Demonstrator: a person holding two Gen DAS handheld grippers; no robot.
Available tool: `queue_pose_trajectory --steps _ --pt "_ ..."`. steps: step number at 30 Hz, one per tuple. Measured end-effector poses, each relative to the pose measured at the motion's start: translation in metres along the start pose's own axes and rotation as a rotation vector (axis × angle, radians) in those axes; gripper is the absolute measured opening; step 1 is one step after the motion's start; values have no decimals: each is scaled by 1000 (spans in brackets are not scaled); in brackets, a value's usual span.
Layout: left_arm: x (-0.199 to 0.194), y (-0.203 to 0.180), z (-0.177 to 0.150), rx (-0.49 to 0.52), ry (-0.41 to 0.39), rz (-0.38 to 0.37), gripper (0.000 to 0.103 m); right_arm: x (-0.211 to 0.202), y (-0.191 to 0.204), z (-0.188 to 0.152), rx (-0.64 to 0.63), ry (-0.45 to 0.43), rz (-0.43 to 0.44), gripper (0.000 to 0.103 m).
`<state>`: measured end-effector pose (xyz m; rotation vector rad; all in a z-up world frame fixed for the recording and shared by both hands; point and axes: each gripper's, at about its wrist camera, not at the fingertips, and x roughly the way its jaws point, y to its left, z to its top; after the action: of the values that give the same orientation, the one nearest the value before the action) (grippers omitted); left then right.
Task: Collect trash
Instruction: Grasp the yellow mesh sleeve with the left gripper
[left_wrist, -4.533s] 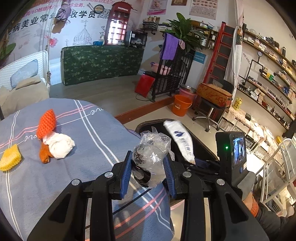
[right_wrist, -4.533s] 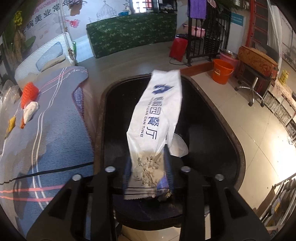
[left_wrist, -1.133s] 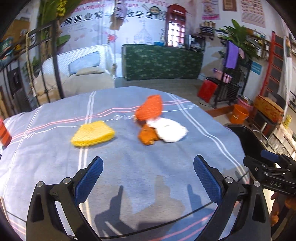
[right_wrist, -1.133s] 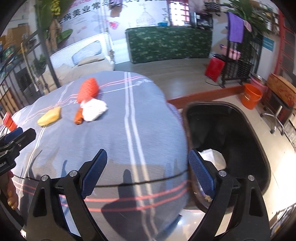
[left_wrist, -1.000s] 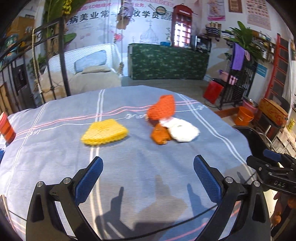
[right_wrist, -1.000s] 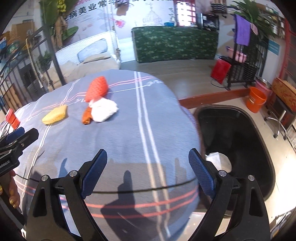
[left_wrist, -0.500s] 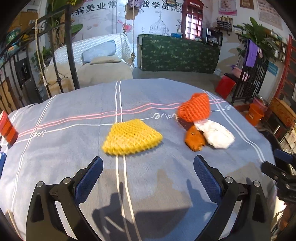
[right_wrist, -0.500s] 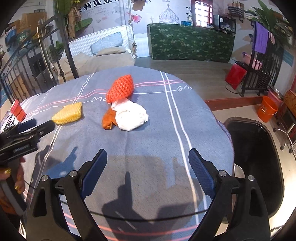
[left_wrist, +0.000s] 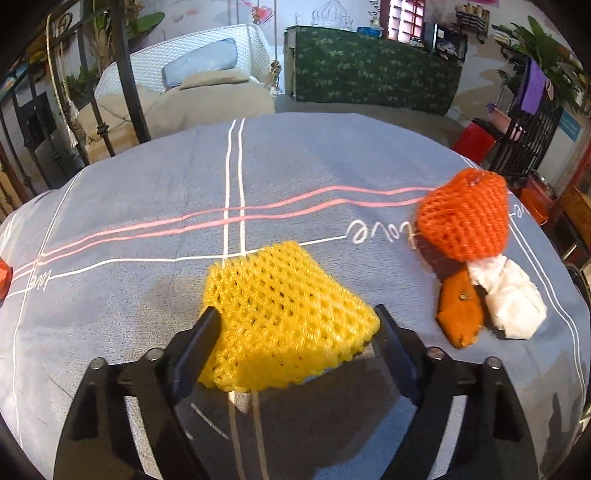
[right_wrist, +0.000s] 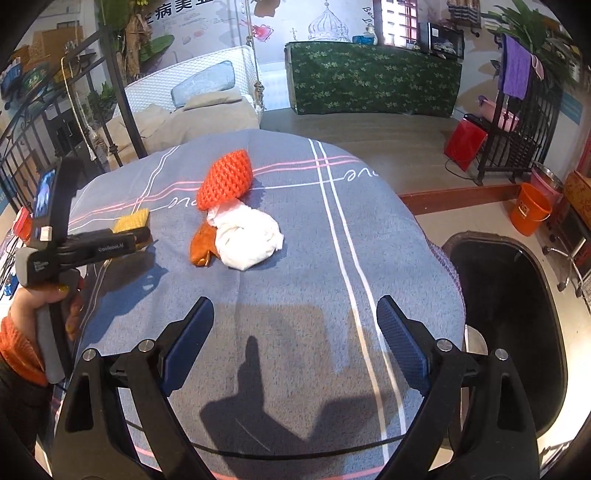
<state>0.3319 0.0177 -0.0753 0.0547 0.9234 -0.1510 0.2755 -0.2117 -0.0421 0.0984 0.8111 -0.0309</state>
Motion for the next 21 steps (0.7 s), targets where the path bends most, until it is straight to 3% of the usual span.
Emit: queue_pose_trajectory --steps 9,21 --pt "-14 23 -7 -130 -41 -25 35 9 7 3 -16 14 18 89" --pt "-45 24 -19 -190 -71 -129 31 38 18 22 -53 80 49 89"
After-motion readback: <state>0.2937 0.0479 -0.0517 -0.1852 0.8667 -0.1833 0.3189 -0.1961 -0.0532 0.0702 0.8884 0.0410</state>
